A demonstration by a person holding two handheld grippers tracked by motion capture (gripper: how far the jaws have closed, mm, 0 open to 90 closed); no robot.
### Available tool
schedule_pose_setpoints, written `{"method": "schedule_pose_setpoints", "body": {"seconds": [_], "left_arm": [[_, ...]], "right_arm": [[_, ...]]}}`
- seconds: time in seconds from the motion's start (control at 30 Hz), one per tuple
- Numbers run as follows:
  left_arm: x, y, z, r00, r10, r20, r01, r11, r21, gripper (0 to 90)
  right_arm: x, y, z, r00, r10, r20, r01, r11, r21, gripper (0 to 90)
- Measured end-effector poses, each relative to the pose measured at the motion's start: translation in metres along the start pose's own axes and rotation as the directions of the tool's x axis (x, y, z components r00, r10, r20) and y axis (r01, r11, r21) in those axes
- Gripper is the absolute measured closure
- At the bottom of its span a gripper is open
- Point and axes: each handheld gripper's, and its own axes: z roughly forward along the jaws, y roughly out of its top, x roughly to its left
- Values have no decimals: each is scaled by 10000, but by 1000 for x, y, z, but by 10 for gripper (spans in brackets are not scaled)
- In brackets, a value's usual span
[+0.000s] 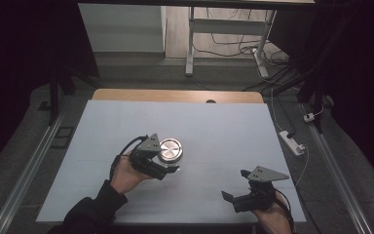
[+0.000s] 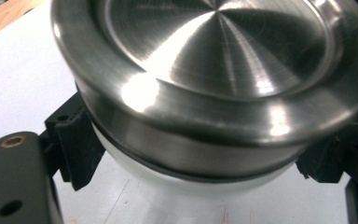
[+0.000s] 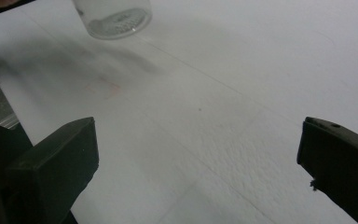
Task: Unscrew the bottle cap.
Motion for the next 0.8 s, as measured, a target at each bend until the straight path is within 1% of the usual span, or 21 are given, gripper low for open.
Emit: {"method": "schedule_pose_setpoints", "body": {"seconds": [0.03,0.07,0.2,0.27,0.33,0.37,0.43,0.5,0.53,0.67,0.8], "left_arm": [[0,0,0,10000,15,-14,-15,10000,26,155],[0,0,0,10000,38,-5,-38,10000,27,155],[-1,0,-1,10000,74,6,-74,10000,41,155],[-1,-1,-1,10000,23,9,-23,10000,1,155],[-1,-1,-1,10000,3,18,-3,10000,-7,155],[-1,-1,-1,10000,6,35,-6,10000,-8,155],[-1,-1,-1,10000,37,42,-37,10000,25,155],[-2,-2,0,10000,-41,32,41,10000,-17,155],[-1,-2,0,10000,-16,38,16,10000,-12,155],[-2,-2,0,10000,-55,61,55,10000,-46,155],[-2,-3,0,10000,-52,67,53,10000,-45,155]], "right_arm": [[3,5,2,9998,-115,-135,115,9999,-40,0],[3,5,2,9998,-115,-135,115,9999,-40,0],[8,14,7,9987,-281,-429,278,9996,-75,0],[10,20,10,9978,-358,-556,354,9993,-83,0],[14,28,13,9955,-561,-768,544,9982,-239,0],[14,28,13,9955,-561,-768,544,9982,-239,0],[16,34,16,9937,-612,-941,584,9978,-325,0],[17,39,20,9915,-634,-1138,594,9975,-389,0],[18,42,22,9902,-678,-1223,633,9972,-407,0],[21,53,29,9864,-926,-1354,874,9952,-438,0],[25,65,35,9827,-1083,-1501,1017,9935,-507,0]]}}
